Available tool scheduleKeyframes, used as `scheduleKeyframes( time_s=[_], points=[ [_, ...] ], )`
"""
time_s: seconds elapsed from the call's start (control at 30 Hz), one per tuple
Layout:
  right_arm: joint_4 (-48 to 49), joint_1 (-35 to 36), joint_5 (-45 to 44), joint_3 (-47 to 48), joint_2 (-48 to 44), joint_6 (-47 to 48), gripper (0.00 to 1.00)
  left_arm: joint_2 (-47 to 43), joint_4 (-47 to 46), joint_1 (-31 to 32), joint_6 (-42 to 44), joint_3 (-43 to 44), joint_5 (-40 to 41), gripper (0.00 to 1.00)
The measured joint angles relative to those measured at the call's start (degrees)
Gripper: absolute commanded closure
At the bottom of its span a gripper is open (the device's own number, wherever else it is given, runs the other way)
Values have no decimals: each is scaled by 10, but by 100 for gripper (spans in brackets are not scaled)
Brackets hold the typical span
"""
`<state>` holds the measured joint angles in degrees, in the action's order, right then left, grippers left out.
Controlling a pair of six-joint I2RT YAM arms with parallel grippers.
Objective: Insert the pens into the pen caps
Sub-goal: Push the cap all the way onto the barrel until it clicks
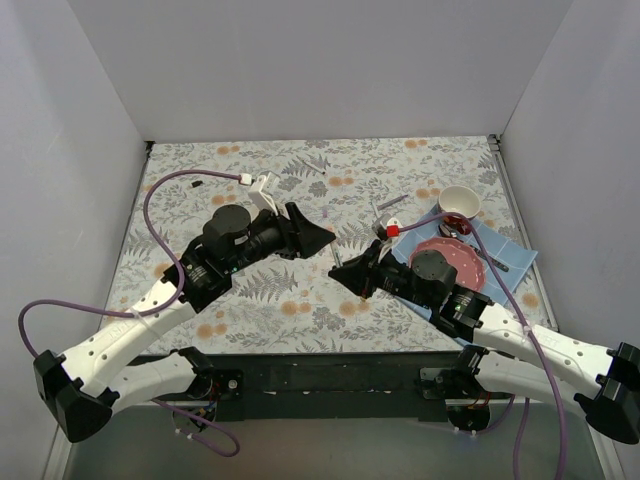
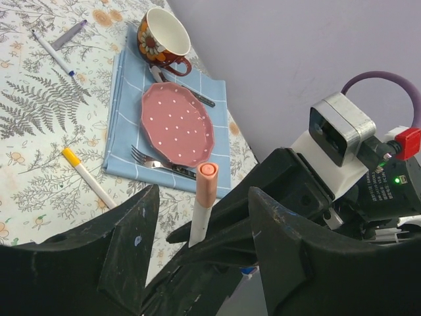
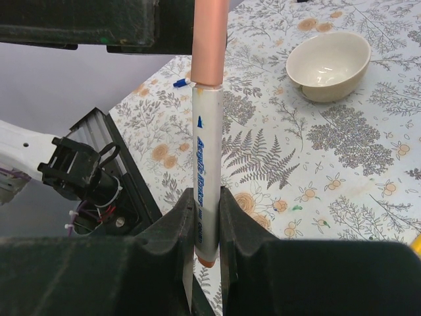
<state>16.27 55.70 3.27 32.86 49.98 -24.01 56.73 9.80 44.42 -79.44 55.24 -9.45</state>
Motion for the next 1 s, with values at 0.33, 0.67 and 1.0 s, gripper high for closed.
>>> scheduleKeyframes(
  time_s=[0.33,0.67,1.0],
  points=[
    [0,5,10,0,2,0,99,12,-13,0,16,0,0,58],
    [0,10,14,0,10,-3,99,12,-25,0,22,0,-2,85],
    [-32,17,10,18,35,-9,99,-12,-63,-8,12,-53,-8,100]
  ],
)
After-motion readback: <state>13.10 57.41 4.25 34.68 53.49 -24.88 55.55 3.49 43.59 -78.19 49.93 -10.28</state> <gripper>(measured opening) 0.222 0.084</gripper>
